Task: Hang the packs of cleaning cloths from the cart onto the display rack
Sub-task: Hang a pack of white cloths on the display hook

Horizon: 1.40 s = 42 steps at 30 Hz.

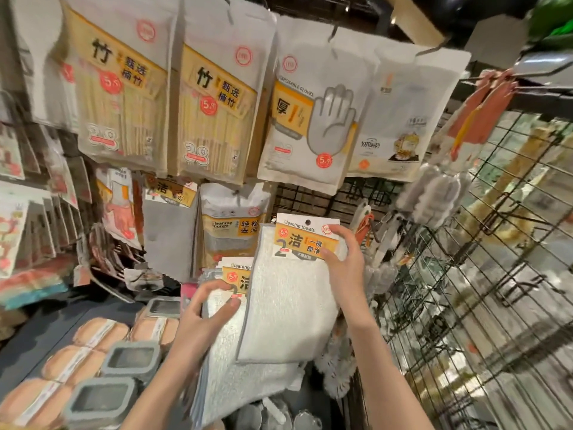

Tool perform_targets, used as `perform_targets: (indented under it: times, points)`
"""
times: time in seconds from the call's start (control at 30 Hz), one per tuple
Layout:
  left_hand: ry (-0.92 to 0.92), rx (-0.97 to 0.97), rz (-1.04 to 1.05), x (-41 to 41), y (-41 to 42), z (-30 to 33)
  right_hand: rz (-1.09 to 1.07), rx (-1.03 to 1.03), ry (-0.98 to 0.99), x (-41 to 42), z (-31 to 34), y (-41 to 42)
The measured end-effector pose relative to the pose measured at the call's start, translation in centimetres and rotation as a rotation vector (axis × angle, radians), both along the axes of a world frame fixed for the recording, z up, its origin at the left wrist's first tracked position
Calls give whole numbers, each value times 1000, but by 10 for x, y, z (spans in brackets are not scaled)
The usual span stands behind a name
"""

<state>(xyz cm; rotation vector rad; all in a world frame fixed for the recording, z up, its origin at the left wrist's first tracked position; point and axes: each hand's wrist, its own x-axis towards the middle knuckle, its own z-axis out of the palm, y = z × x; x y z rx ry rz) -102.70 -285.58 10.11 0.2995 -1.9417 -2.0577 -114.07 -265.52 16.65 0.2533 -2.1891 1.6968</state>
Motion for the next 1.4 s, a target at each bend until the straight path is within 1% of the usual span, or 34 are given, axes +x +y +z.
perform_targets:
  times: [0.1,0.23,0.37,0.47,0.6,0.77,0.93,1.0,1.13,1.27,1.4]
  points:
    - [6,-4,7,0,-4,4,-22,-2,35,-17,3,-5]
    - [-2,-52,47,0,-2,2,-30,13,24,-27,1,-2]
    - [-1,-18,61,0,-2,2,8,-18,57,-24,-2,1]
    - [1,-27,45,2,-4,1,57,-35,99,-20,1,2]
    - [1,-23,50,3,-3,2,-1,-50,105,-30,4,1]
    - [12,4,51,7,-3,-1,-47,-42,64,-42,-5,3]
    - [12,0,65,9,-2,-2,-135,80,7,-61,-5,-1]
    - [16,0,70,9,-2,-4,-150,96,-10,-70,-2,-2]
    - [-5,17,41,10,-5,-8,-144,99,-47,-87,3,-2]
    - [-30,51,50,15,-12,-11,-84,187,-115,-98,8,0]
    - [-21,65,53,20,-15,-9,-24,222,-190,-105,14,1]
